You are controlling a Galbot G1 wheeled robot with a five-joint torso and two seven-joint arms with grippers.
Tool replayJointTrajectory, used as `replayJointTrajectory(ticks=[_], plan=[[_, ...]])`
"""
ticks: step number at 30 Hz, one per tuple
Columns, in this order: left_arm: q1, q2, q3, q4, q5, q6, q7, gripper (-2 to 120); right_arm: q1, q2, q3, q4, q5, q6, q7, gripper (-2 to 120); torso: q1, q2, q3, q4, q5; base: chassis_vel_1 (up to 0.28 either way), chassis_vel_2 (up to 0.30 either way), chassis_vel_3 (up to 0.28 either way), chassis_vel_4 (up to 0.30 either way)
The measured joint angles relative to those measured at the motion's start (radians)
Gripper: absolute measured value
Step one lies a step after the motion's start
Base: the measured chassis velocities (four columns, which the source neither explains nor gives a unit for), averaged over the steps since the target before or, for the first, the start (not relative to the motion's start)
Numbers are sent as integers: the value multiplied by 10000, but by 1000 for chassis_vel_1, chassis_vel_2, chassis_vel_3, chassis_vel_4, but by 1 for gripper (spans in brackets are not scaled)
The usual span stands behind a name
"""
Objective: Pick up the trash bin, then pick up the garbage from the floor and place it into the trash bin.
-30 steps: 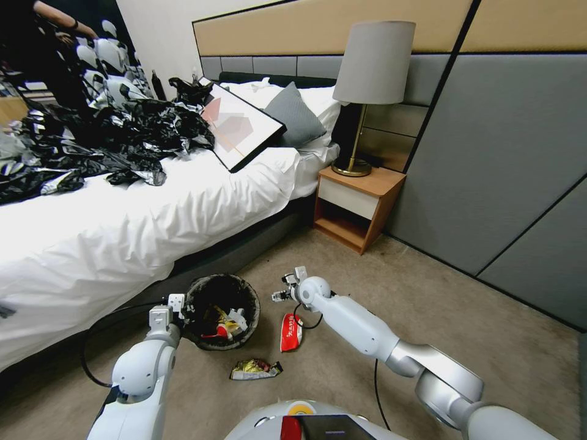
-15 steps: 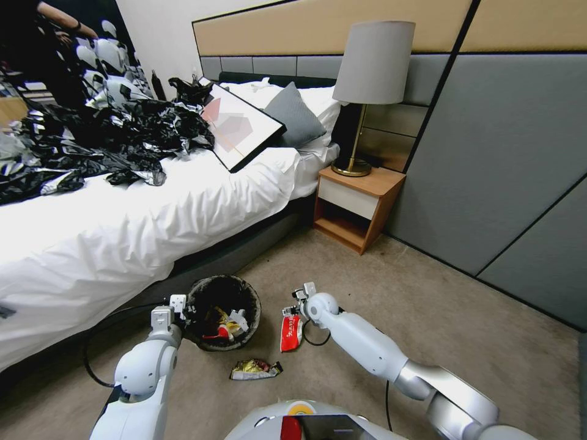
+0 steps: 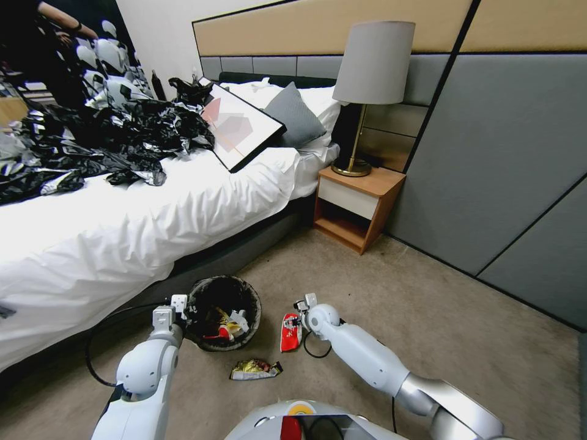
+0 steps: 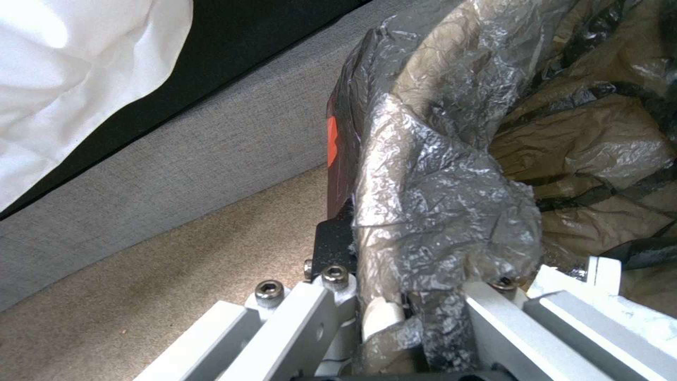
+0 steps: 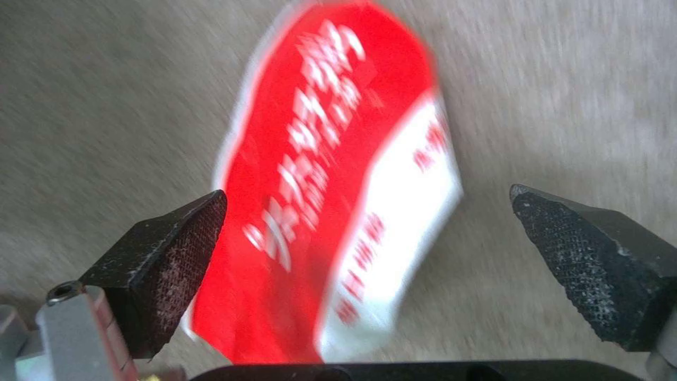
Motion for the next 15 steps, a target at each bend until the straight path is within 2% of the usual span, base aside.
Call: replayJointTrajectory(ticks=[9, 12, 14, 15], plan=[[-33, 6, 29, 0, 12, 0, 0, 0, -223, -56, -99, -116, 41, 1, 49, 99, 0, 0, 0, 0, 0, 0, 0, 0, 0], [-18, 45, 13, 1, 12, 0, 0, 0, -177, -21, -99, -128, -59, 2, -85, 84, -1, 0, 0, 0, 1, 0, 0, 0, 0], [-13, 44, 5, 4, 13, 0, -2, 0, -123, -27, -118, -107, -67, 1, -128, 82, 0, 0, 0, 0, 1, 0, 0, 0, 0], [-7, 34, 5, 5, 14, 0, -3, 0, -48, -32, -172, -61, -64, 2, -162, 75, 0, 0, 0, 0, -1, 0, 0, 0, 0]])
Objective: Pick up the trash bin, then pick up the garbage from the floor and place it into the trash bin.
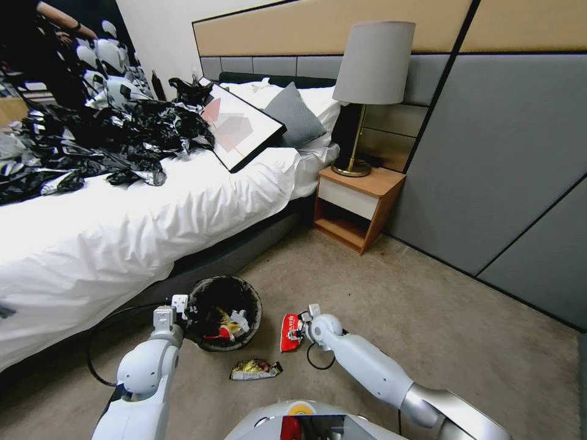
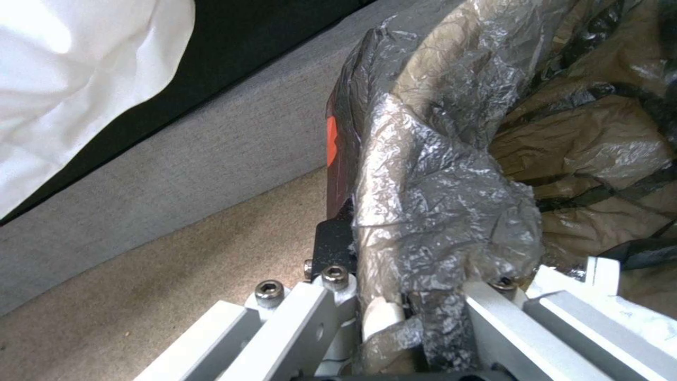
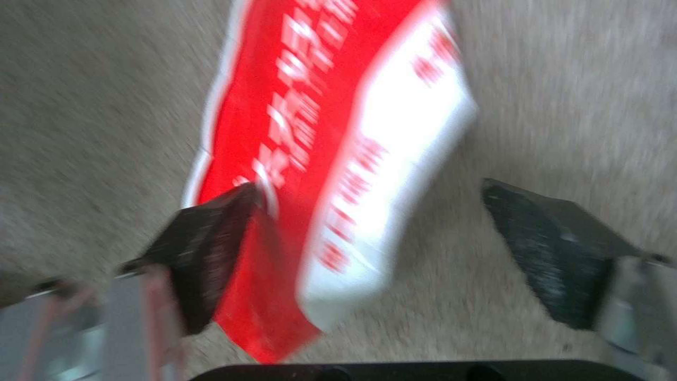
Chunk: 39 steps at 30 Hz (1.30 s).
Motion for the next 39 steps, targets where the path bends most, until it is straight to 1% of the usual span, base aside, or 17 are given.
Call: replayJointTrajectory(ticks=[3, 4, 6, 9, 10, 12, 13, 15, 16, 19, 20, 21, 28, 33, 36, 38, 39], plan=[[5, -27, 15, 0, 9, 0, 1, 0, 141, 6, -148, 42, 7, 0, -68, 66, 0, 0, 0, -1, 1, 0, 0, 0, 0], [6, -48, 30, 0, 22, 0, 1, 0, 254, 23, -277, 31, 6, -1, -135, 59, 0, 0, 0, -1, 0, 0, 0, 0, 0], [8, -54, 35, 0, 29, 0, 1, 0, 285, 32, -311, 19, 1, -1, -159, 58, 0, 0, 0, -1, 0, 0, 0, 0, 0], [26, -92, 36, 5, 56, 0, 1, 0, 555, 151, -506, -115, -64, -1, -296, 40, 0, 0, 0, 0, 1, 0, 0, 0, 0], [26, -92, 36, 5, 56, 0, 1, 0, 555, 151, -506, -115, -64, -1, -296, 40, 0, 0, 0, 0, 1, 0, 0, 0, 0], [33, -93, 23, 23, 62, 0, 2, 0, 647, 163, -579, -149, -69, -2, -338, 30, 0, 0, 0, 1, 0, 0, 0, 0, 0], [33, -93, 23, 23, 62, 0, 2, 0, 647, 163, -579, -149, -69, -2, -338, 30, 0, 0, 0, 1, 0, 0, 0, 0, 0], [22, -98, 23, 49, 69, 0, 2, 0, 702, 164, -590, -212, -117, -1, -406, 20, 0, 0, 0, 0, 1, 0, 0, 0, 0], [22, -98, 23, 49, 69, 0, 2, 0, 702, 164, -590, -212, -117, -1, -406, 20, 0, 0, 0, 0, 1, 0, 0, 0, 0], [8, -128, 67, 67, 98, -1, 1, 0, 706, 154, -514, -270, -213, -1, -487, 6, 0, 0, 0, 0, 2, 0, 0, 0, 0], [8, -128, 67, 67, 98, -1, 1, 0, 706, 154, -514, -270, -213, -1, -487, 6, 0, 0, 0, 0, 2, 0, 0, 0, 0], [5, -141, 75, 73, 106, -1, 0, 0, 706, 147, -486, -278, -240, -2, -497, 0, 0, 0, 0, 1, 2, 0, 0, 0, 0], [-5, -150, 86, 96, 128, -2, -1, 0, 631, 111, -279, -237, -350, -1, -503, 0, 0, 0, 0, 0, 3, 0, 0, 0, 0], [14, -132, 48, 96, 130, -2, 3, 0, 582, -127, -17, 248, -233, -2, -484, 0, 0, 0, 0, -2, 1, 0, 0, 0, 0], [26, -101, 33, 85, 122, -2, 9, 0, 553, -411, 138, 722, -40, -3, -362, 0, 0, 0, 1, 0, 2, 0, 0, 0, 0], [29, -65, 32, 43, 88, -1, 18, 0, 496, -822, 407, 1461, 397, -3, -112, 0, 0, 0, 0, 1, 2, 0, 0, 0, 0], [31, -46, 25, 5, 73, 0, 17, 0, 470, -1330, 607, 2128, 788, -3, 110, 0, 0, 0, 0, 1, 6, 0, 0, 0, 0]])
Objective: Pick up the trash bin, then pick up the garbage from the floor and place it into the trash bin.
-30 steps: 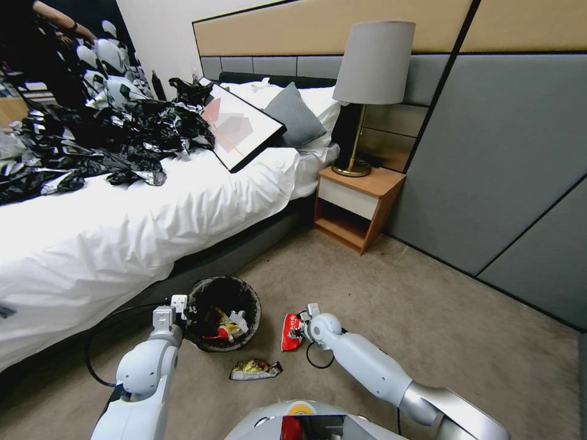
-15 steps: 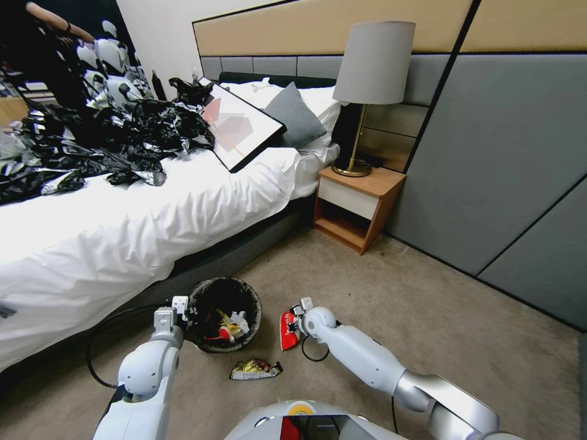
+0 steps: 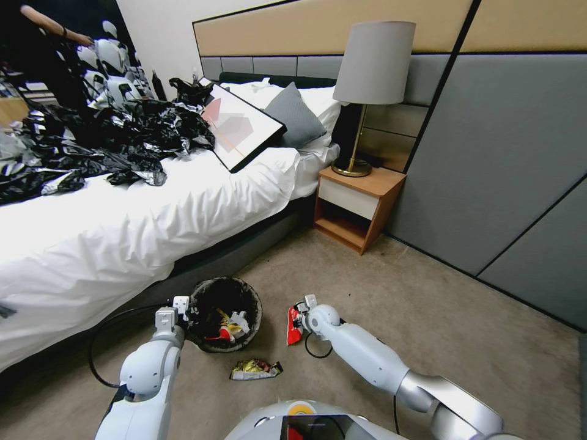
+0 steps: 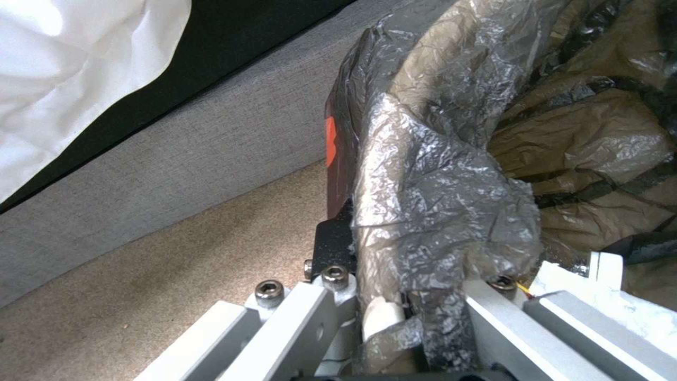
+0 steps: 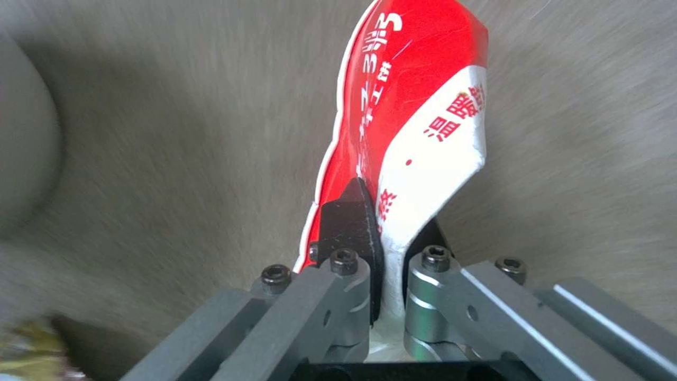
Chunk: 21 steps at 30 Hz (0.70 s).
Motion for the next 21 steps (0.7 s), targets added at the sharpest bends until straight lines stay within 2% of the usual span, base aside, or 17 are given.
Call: replayJointTrajectory(ticks=[1, 2, 3, 4, 5, 7, 8, 11, 12, 16, 21], plan=[[0, 0, 0, 0, 0, 0, 0, 0, 0, 0, 0, 0, 0, 0, 0, 0, 0, 0, 0, 0, 0, 0, 0, 0, 0], [-2, 12, -10, -24, -8, 0, -2, 0, 14, -508, 178, 688, 389, -1, 169, 0, 1, 0, 0, -6, -10, 0, 0, 0, 0], [-5, 19, -9, -36, -14, 2, 4, 0, 52, -781, 271, 1135, 642, -1, 271, 0, 0, 0, 1, -7, -8, 0, 0, 0, 0], [-9, 25, -10, -76, -43, 1, 20, 0, 176, -1392, 459, 2095, 1172, -1, 443, 0, 0, 0, 0, -8, -2, 0, 0, 0, 0], [-9, 25, -10, -76, -43, 1, 20, 0, 176, -1392, 459, 2095, 1172, -1, 443, 0, 0, 0, 0, -8, -2, 0, 0, 0, 0], [-19, 22, -11, -134, -50, 1, 28, 0, 543, -2230, 723, 3410, 1968, -1, 726, 0, 0, 0, 0, -4, -6, 0, 0, 0, 0], [-19, 22, -11, -134, -50, 1, 28, 0, 543, -2230, 723, 3410, 1968, -1, 726, 0, 0, 0, 0, -4, -6, 0, 0, 0, 0], [-48, -7, 14, -176, -34, 2, 38, 0, 1258, -3056, 1214, 5023, 3161, -1, 1096, 0, 1, 0, 0, -2, -7, 0, 0, 0, 0], [-48, -7, 14, -176, -34, 2, 38, 0, 1258, -3056, 1214, 5023, 3161, -1, 1096, 0, 1, 0, 0, -2, -7, 0, 0, 0, 0], [-53, -11, 58, -258, -10, 2, 52, 0, 2198, -3499, 1626, 6292, 4398, -1, 1253, 0, 1, 1, 0, -4, -4, 0, 0, 0, 0], [-32, -13, 81, -300, 12, 1, 58, 0, 3770, -3404, 1532, 7014, 5770, -1, 1358, 0, 0, 1, 1, -2, -4, 0, 0, 0, 0]])
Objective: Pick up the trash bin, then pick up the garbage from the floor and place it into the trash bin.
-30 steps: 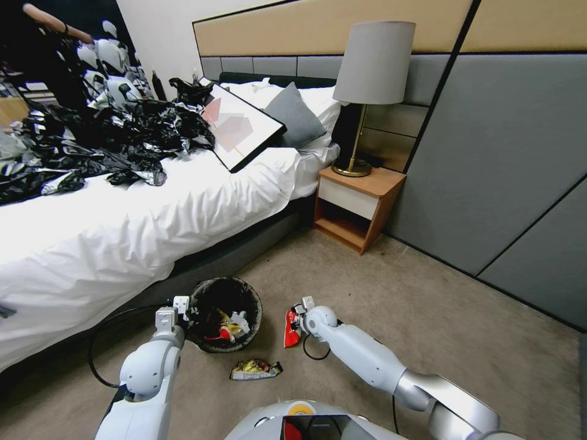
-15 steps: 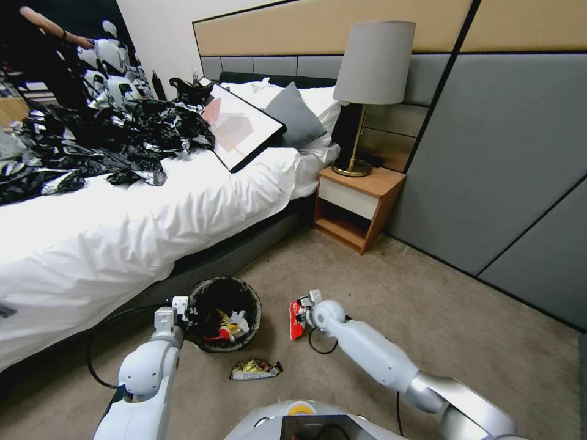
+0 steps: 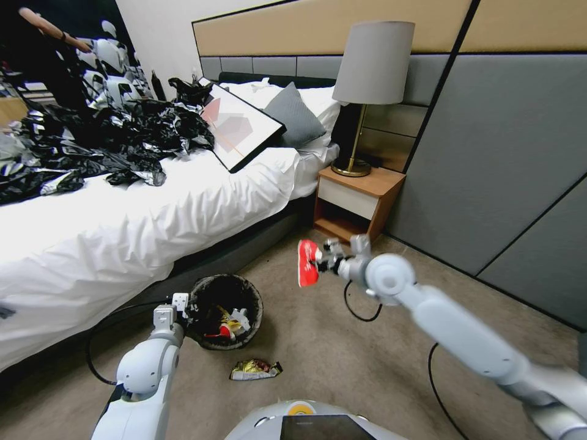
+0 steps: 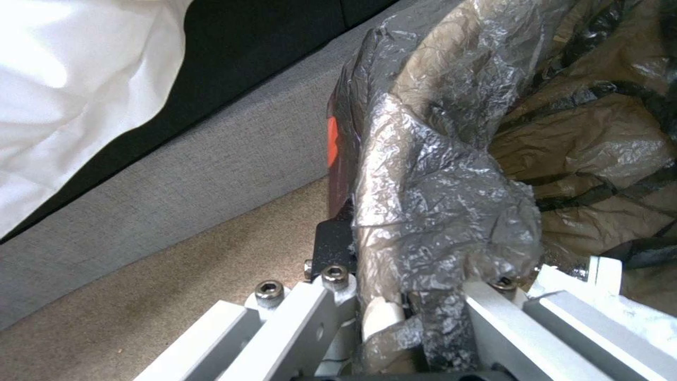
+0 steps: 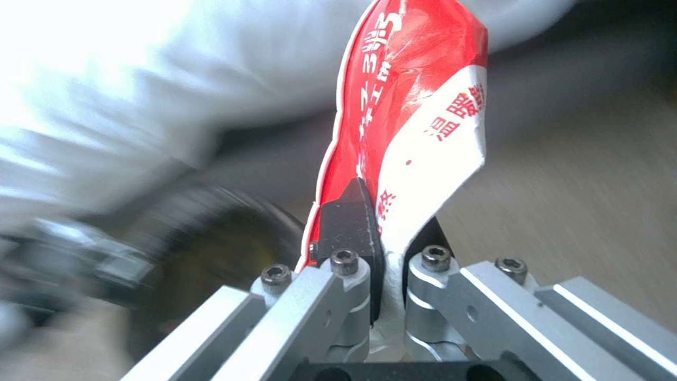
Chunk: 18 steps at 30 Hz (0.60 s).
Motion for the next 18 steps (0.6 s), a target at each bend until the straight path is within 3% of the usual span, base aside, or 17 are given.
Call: replayJointTrajectory(ticks=[4, 6, 9, 12, 18], plan=[[33, -2, 2, -3, 0, 0, 4, 0, 1517, 416, -514, 145, 989, 0, 171, 0, 0, 0, 0, 3, -1, 0, 0, 0, 0], [33, -5, -16, -3, -5, 0, 4, 0, 2794, 1062, -1432, -61, 1565, 1, 221, 0, 0, 0, 0, 1, -2, 0, 0, 0, 0], [32, -12, -25, -2, -9, 0, 4, 0, 3098, 1261, -1780, -188, 1601, 2, 229, 0, 0, 0, 1, 2, -6, 0, 0, 0, 0], [8, -12, -21, 32, -9, 0, 3, 0, 3555, 2093, -3037, -728, 1405, 2, 275, 0, 0, 0, 0, 2, -2, 0, 0, 0, 0], [-79, -69, 55, 107, 23, 0, -1, 0, 3496, 3135, -4496, -1285, 915, 162, 392, 0, 0, 0, 0, 2, -7, 0, 0, 0, 0]])
